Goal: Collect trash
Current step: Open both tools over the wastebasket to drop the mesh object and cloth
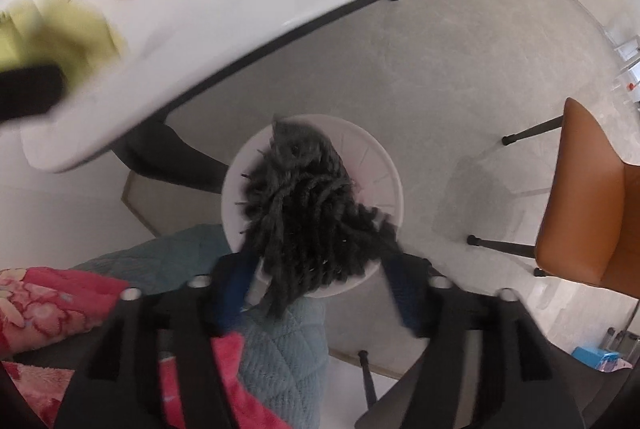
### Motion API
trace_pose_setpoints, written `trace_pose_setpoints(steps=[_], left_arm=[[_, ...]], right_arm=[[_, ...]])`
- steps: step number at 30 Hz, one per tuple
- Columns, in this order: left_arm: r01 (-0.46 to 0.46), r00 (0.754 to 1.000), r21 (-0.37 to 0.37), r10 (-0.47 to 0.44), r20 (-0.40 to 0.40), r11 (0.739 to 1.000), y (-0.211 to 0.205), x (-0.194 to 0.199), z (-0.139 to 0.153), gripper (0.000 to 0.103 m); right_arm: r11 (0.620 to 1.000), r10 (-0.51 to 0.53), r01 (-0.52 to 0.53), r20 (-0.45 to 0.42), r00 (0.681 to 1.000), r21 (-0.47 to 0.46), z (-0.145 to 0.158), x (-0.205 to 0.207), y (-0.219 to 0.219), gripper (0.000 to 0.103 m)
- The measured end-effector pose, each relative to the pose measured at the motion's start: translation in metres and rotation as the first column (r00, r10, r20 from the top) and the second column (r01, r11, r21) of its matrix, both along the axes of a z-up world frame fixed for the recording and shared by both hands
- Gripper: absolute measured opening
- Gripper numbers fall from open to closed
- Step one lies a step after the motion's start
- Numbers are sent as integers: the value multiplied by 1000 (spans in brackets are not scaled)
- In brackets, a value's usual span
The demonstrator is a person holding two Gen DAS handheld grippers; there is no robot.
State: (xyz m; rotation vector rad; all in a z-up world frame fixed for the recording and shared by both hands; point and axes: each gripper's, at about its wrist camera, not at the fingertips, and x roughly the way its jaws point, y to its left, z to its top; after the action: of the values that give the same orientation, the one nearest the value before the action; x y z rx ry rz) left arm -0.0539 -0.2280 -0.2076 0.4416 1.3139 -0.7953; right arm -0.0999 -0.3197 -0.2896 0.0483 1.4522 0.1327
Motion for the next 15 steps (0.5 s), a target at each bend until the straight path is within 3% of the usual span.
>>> trace_pose_setpoints(steps=[6,11,12,14,15], left_arm=[[4,999,45,-2,-32,999,-4,-4,-23,28],[35,998,78,-31,-56,996,-12,-7,-39,31],[48,997,84,-42,-71,995,-16,-8,-42,34],[69,995,102,-62,-72,992,-23,-12,-48,66],[80,996,111,-74,-57,991,-25,-15,-49,74]], right_arm=[[997,-57,56,24,998,52,12,-5,-26,77],[995,-93,91,60,994,38,33,-6,-42,77],[994,-104,102,72,992,36,38,-7,-47,77],[992,-125,123,90,988,35,47,-8,-57,77],[990,-141,138,100,985,33,52,-9,-62,77]])
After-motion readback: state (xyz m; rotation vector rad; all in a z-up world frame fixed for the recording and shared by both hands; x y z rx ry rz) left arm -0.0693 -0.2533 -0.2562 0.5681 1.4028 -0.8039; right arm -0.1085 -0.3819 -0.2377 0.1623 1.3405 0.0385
